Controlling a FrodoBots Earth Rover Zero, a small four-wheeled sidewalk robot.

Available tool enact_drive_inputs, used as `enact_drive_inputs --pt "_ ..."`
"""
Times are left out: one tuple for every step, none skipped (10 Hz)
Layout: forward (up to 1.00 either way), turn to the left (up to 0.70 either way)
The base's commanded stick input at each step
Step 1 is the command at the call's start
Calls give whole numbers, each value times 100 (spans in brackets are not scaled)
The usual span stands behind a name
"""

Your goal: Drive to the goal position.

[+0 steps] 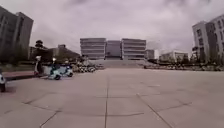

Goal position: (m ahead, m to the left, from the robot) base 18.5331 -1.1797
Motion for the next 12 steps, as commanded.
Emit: enact_drive_inputs --pt "100 0" --pt "100 0" --pt "100 0" --pt "100 0" --pt "100 0" --pt "100 0" --pt "100 -16" --pt "100 -13" --pt "100 0" --pt "100 0" --pt "100 0" --pt "100 0"
